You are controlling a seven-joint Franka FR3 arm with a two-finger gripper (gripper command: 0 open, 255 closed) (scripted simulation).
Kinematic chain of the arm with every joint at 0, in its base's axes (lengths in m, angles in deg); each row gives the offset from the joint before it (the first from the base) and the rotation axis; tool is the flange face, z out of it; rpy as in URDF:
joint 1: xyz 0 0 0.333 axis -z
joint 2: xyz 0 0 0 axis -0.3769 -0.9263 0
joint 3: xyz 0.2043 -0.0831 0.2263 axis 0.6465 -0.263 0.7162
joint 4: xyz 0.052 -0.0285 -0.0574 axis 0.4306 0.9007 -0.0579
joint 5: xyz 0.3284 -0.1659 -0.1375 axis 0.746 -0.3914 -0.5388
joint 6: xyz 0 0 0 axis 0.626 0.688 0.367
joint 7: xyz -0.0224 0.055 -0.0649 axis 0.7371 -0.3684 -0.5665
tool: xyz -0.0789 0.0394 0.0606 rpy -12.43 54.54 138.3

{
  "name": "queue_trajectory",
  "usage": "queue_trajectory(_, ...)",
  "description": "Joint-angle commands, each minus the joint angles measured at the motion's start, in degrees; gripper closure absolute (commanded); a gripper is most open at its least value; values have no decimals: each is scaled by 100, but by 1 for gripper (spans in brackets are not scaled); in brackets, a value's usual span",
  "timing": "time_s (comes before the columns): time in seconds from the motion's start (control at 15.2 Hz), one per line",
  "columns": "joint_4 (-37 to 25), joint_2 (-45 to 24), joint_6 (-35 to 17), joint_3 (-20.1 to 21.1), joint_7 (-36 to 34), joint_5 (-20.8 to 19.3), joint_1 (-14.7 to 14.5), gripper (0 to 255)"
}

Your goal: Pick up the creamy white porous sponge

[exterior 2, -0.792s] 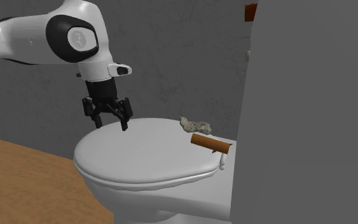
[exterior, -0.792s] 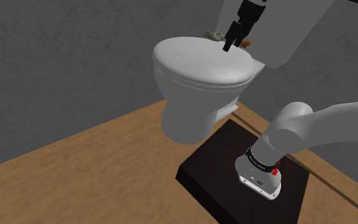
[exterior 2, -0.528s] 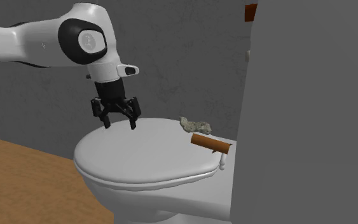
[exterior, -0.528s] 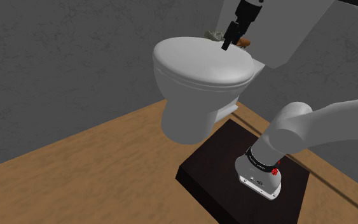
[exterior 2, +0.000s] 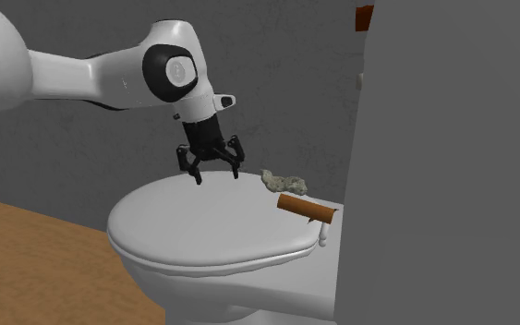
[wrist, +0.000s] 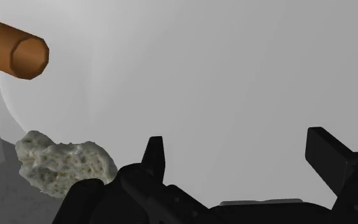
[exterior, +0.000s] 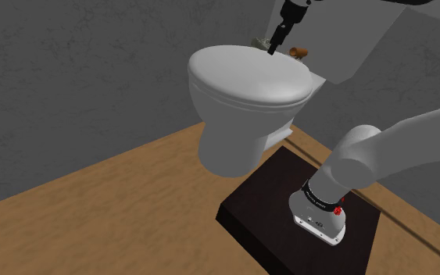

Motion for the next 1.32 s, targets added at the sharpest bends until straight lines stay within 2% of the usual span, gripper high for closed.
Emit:
queue_trajectory(0.0,-206,-345,-286,-177,382,-124,-29,0)
queue_trajectory(0.33,-834,-1176,-866,-532,1245,-258,-124,0)
queue_trajectory(0.66,-1638,-2080,-1358,-843,2138,-171,-212,0)
queue_trajectory(1.25,-1054,-2076,-1934,-866,2034,-248,-178,0)
